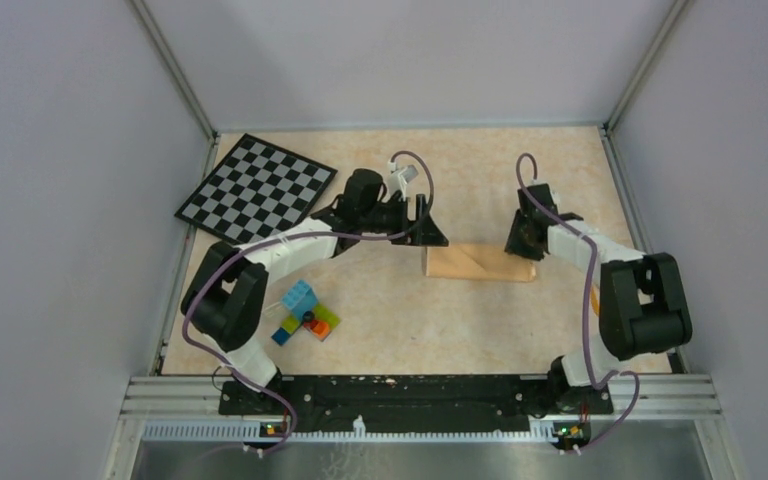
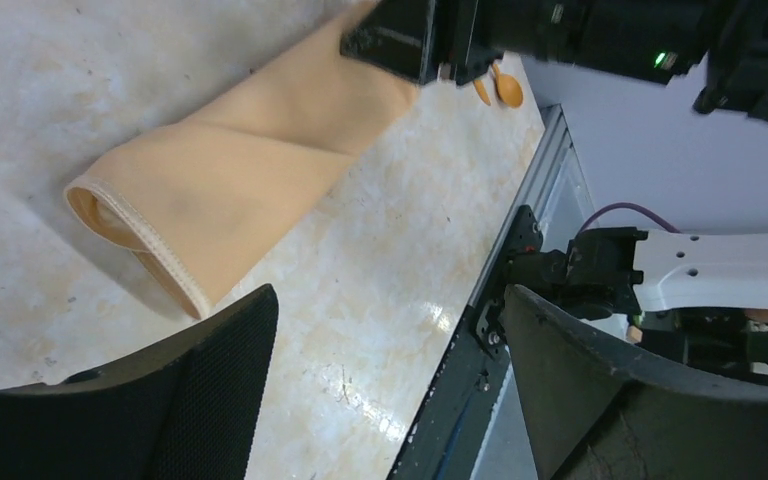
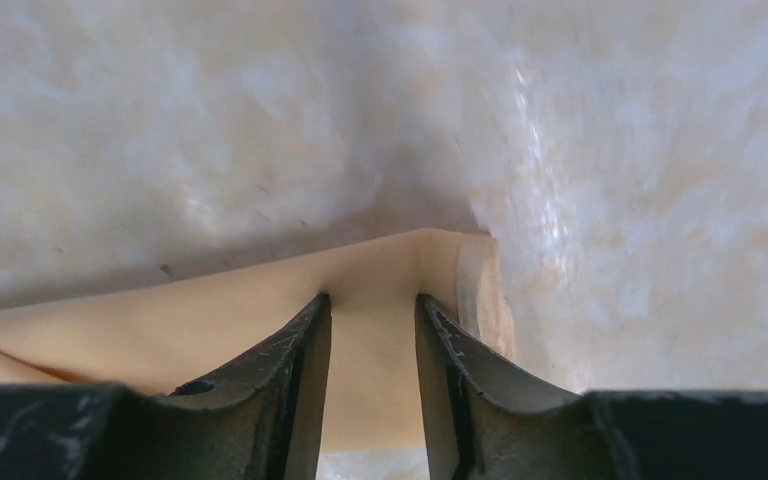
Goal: Fold the napkin into a case and place the utensils inside
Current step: Rotate the smaller rectangle-folded napkin at the center of the board, then smooth out the smaller rectangle-folded napkin at the center of the board.
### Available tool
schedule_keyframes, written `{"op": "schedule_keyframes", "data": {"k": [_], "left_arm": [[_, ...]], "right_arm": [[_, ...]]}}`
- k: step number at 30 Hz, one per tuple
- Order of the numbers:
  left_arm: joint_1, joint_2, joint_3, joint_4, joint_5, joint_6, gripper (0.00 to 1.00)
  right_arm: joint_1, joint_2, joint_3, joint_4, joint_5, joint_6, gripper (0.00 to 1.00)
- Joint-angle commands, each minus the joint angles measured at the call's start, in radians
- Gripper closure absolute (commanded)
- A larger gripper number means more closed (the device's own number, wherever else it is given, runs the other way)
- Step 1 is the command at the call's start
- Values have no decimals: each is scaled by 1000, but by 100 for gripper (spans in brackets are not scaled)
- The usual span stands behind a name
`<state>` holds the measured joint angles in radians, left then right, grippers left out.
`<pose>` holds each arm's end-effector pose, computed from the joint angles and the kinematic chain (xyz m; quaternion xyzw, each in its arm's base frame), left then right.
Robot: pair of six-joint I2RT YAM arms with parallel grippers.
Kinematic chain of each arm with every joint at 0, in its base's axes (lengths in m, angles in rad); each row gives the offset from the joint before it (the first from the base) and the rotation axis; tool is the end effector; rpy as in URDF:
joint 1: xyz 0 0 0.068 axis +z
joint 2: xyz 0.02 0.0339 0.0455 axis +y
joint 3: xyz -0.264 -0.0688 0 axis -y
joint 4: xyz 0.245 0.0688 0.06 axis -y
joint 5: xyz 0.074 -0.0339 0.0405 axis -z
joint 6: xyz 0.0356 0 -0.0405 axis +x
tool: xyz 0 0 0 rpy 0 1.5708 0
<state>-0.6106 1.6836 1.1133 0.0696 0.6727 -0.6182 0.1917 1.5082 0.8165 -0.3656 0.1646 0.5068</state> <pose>0.2967 -0.2347 0.2452 0.1652 0.8127 -0.5095 0.2296 0.2800 0.0484 0.1719 0.1719 0.9487 0.0119 0.2650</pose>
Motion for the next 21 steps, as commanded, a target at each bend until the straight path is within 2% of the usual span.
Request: {"op": "schedule_keyframes", "data": {"k": [1,3,6,12,17,21], "left_arm": [[-3,27,-32,102,53,-61,12],[-5,69,-26,145,69,-86,12],[-10,139,-14,213,87,-126,14],[-19,254,46,209,48,-102,18],[-19,301,58,152,-67,-58,22],[-22,289,-11,155,-113,-64,22]], "right_arm": [[32,8,194,-110,30,-185,61],[43,-52,191,-153,-22,-173,55],[27,-148,111,-141,-110,-130,54],[-99,-192,-57,35,-311,-68,65],[-165,-76,-68,118,-317,-50,68],[-189,4,-49,122,-205,-80,68]]}}
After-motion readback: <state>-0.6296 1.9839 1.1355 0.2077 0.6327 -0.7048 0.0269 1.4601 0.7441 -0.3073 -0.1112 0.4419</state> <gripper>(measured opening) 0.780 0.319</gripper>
